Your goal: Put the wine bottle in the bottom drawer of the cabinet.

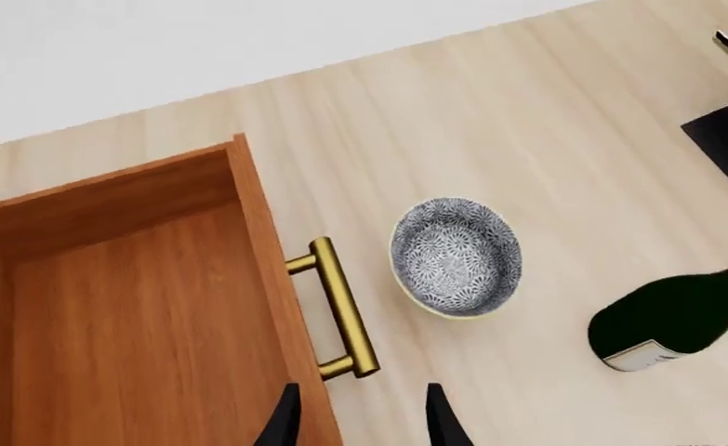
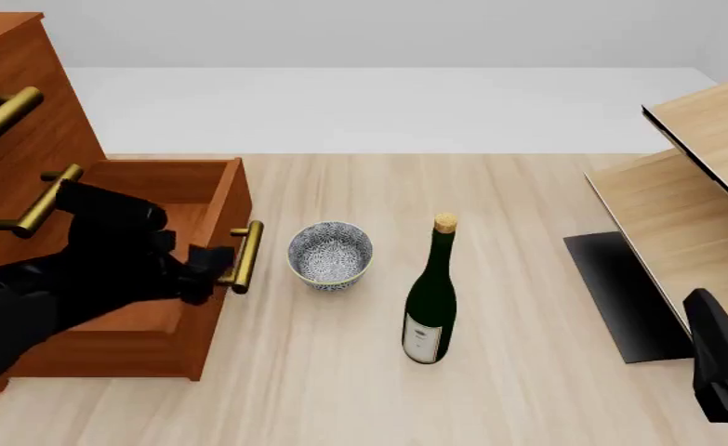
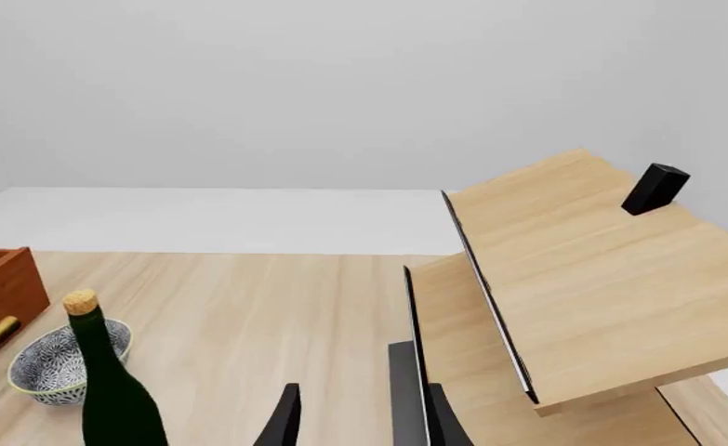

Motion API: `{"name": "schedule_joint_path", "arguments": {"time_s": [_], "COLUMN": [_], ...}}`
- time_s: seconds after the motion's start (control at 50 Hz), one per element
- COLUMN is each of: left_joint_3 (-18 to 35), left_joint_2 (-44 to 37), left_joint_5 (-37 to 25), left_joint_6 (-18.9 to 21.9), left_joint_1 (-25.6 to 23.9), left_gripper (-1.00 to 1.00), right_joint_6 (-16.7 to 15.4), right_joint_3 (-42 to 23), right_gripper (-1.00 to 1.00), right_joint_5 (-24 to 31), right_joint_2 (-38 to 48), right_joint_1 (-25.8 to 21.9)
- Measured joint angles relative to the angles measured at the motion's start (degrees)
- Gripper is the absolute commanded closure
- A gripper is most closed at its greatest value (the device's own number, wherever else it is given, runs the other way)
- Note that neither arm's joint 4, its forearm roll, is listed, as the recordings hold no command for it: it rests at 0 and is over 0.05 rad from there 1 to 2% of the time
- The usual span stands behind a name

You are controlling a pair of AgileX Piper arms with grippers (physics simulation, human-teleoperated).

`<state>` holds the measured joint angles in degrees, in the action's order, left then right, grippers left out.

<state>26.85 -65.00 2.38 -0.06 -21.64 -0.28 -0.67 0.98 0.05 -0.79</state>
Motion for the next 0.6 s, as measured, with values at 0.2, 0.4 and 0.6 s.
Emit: {"name": "schedule_joint_path", "arguments": {"time_s": [0.2, 0.4, 0.6], "left_joint_3": [3.3, 6.8, 9.8], "left_joint_2": [5.4, 8.9, 10.0], "left_joint_5": [-4.9, -6.2, -5.4], "left_joint_6": [0.3, 0.0, -0.9], "left_joint_1": [-1.8, -6.9, -11.6], "left_gripper": [-1.00, -1.00, -1.00], "right_joint_6": [0.0, 0.0, 0.0], "right_joint_3": [0.0, -0.1, -0.2], "right_gripper": [-1.00, -1.00, -1.00], "right_joint_5": [0.0, 0.1, 0.1], "right_joint_2": [0.0, 0.0, 0.0], "right_joint_1": [-0.1, -0.1, -0.1]}}
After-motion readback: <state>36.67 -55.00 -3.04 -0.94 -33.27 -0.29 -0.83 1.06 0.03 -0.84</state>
